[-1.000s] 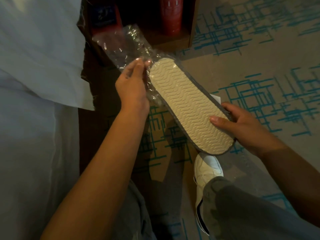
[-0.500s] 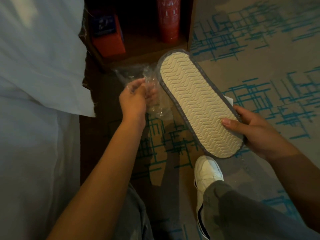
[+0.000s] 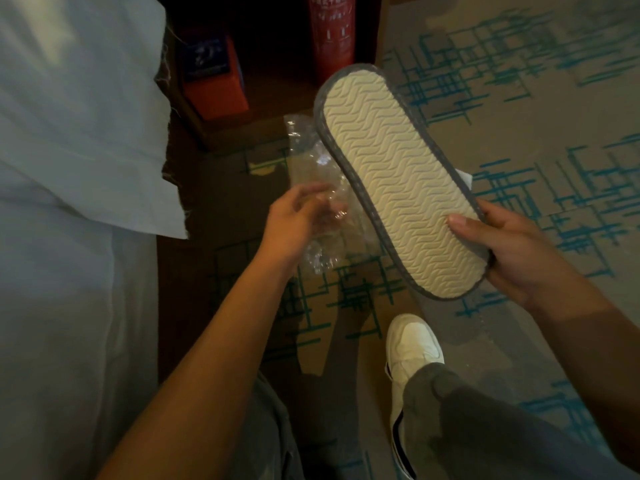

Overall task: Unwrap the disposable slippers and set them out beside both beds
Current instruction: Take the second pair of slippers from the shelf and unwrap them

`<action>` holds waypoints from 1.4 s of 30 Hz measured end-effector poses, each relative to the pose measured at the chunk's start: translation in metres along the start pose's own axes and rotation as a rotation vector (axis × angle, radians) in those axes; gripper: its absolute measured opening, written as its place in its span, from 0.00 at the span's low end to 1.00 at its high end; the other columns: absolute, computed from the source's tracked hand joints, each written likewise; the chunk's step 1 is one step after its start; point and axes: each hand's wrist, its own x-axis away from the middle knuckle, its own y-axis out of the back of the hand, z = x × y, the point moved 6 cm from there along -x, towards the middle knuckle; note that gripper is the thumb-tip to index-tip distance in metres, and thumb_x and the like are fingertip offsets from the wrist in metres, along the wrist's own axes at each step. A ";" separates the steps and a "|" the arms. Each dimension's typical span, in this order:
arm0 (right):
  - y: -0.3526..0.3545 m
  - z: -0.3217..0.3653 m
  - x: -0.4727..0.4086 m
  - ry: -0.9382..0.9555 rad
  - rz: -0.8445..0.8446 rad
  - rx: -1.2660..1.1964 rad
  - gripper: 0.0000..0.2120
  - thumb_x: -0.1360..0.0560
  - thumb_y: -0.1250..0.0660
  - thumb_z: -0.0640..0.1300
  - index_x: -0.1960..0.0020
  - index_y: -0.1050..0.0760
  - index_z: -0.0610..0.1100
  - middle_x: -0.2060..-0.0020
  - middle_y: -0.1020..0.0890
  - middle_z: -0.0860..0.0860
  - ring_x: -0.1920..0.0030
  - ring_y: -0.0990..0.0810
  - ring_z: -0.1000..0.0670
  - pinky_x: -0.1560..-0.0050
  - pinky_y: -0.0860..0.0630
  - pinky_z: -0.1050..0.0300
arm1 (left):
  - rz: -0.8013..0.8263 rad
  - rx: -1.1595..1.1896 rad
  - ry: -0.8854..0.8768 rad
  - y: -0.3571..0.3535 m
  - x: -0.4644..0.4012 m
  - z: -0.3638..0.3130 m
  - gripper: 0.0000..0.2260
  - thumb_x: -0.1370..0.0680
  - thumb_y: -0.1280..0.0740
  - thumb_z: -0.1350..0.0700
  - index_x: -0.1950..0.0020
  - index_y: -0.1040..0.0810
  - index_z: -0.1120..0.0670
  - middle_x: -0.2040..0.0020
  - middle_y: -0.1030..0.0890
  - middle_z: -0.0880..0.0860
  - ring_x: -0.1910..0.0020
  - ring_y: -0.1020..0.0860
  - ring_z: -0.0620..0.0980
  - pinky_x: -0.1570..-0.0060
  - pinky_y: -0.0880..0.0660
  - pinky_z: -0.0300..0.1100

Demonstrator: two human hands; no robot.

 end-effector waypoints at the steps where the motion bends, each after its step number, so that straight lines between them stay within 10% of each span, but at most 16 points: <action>1: -0.002 0.001 -0.002 -0.002 -0.016 -0.016 0.18 0.40 0.26 0.48 0.50 0.15 0.45 0.53 0.12 0.48 0.55 0.13 0.50 0.56 0.18 0.59 | 0.042 -0.025 -0.014 -0.008 0.004 0.001 0.14 0.18 0.37 0.66 0.33 0.28 0.59 0.60 0.14 0.54 0.62 0.16 0.53 0.57 0.20 0.49; 6: -0.014 0.006 -0.018 0.034 -0.094 -0.169 0.10 0.25 0.34 0.38 0.45 0.20 0.41 0.55 0.12 0.48 0.54 0.14 0.51 0.53 0.18 0.57 | 0.121 -0.019 -0.136 -0.031 0.019 -0.008 0.38 0.20 0.36 0.69 0.20 0.50 0.42 0.48 0.18 0.60 0.58 0.19 0.54 0.65 0.20 0.45; 14: -0.029 -0.011 -0.028 -0.062 -0.048 -0.279 0.13 0.30 0.34 0.39 0.47 0.17 0.41 0.54 0.12 0.46 0.54 0.13 0.49 0.55 0.17 0.56 | 0.127 0.148 -0.043 -0.045 0.030 -0.014 0.15 0.15 0.43 0.53 0.28 0.29 0.49 0.52 0.16 0.50 0.62 0.19 0.47 0.68 0.21 0.40; 18: -0.025 -0.012 -0.030 -0.007 -0.106 -0.169 0.13 0.27 0.32 0.40 0.43 0.20 0.41 0.53 0.13 0.47 0.53 0.14 0.50 0.53 0.18 0.56 | 0.183 0.184 0.057 -0.052 0.030 -0.008 0.20 0.17 0.51 0.37 0.36 0.26 0.43 0.46 0.15 0.49 0.49 0.16 0.46 0.51 0.18 0.44; 24: -0.029 -0.010 -0.031 0.039 -0.116 0.009 0.20 0.37 0.26 0.55 0.48 0.15 0.46 0.49 0.13 0.46 0.47 0.15 0.48 0.43 0.20 0.50 | 0.083 0.153 0.059 -0.041 0.026 0.004 0.20 0.19 0.32 0.53 0.28 0.28 0.55 0.38 0.17 0.53 0.42 0.17 0.52 0.47 0.22 0.47; 31: -0.027 -0.040 -0.033 -0.273 -0.048 -0.004 0.17 0.16 0.46 0.51 0.42 0.21 0.44 0.50 0.18 0.43 0.55 0.20 0.46 0.53 0.24 0.48 | -0.002 0.230 0.051 -0.025 0.016 0.005 0.18 0.18 0.34 0.55 0.28 0.28 0.55 0.36 0.18 0.54 0.37 0.20 0.53 0.33 0.26 0.55; 42: -0.005 -0.034 -0.042 -0.145 -0.061 0.137 0.07 0.21 0.35 0.42 0.55 0.19 0.46 0.68 0.20 0.52 0.71 0.25 0.57 0.66 0.27 0.63 | -0.044 0.148 0.055 -0.020 0.018 0.005 0.10 0.17 0.36 0.54 0.36 0.24 0.49 0.40 0.16 0.51 0.40 0.18 0.54 0.38 0.24 0.57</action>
